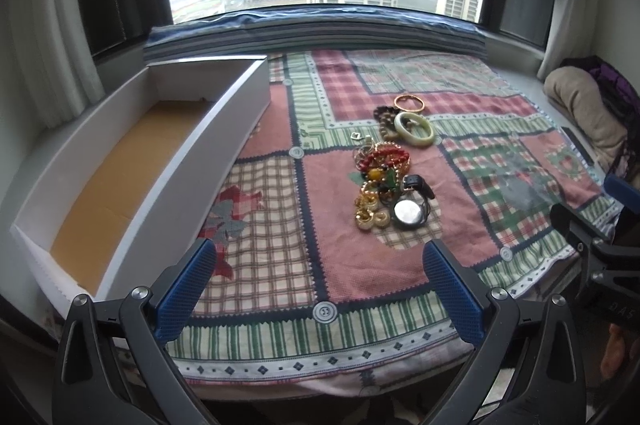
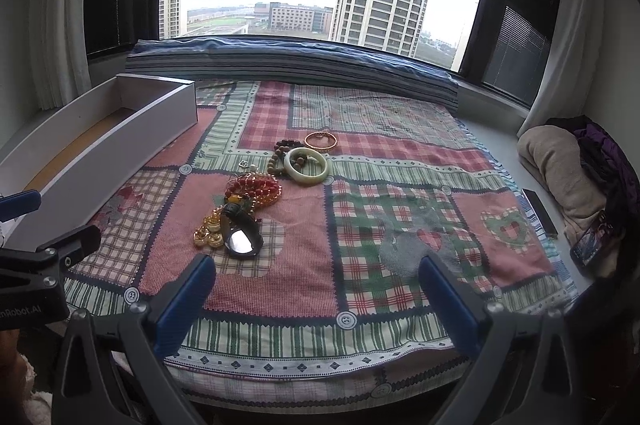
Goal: Organize jewelry
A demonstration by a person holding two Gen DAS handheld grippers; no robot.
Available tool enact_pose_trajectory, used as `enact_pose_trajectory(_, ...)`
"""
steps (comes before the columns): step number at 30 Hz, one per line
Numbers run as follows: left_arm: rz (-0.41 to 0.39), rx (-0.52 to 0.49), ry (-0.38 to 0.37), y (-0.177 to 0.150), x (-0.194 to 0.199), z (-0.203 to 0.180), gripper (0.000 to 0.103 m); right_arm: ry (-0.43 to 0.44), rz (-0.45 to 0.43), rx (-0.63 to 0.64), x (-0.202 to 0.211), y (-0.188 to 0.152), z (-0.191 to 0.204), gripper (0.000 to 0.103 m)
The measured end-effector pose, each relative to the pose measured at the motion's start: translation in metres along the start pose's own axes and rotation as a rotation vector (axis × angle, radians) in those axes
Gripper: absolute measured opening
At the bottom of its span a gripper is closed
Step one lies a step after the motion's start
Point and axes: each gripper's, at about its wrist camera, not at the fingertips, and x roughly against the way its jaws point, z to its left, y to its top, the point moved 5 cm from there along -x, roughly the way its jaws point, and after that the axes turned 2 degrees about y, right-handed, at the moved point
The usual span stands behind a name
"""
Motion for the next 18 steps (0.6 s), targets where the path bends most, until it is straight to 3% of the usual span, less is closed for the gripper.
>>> enact_pose_trajectory(7,0.010,-0.001,-0.031,-0.010,0.006,0.005,0.103,0.031,-0.051,-0.056,0.013,-0.003,-0.021,0.103)
enact_pose_trajectory(18,0.017,-0.037,-0.034,-0.010,0.003,-0.010,0.103,0.169,-0.039,-0.031,0.008,-0.009,-0.004,0.103)
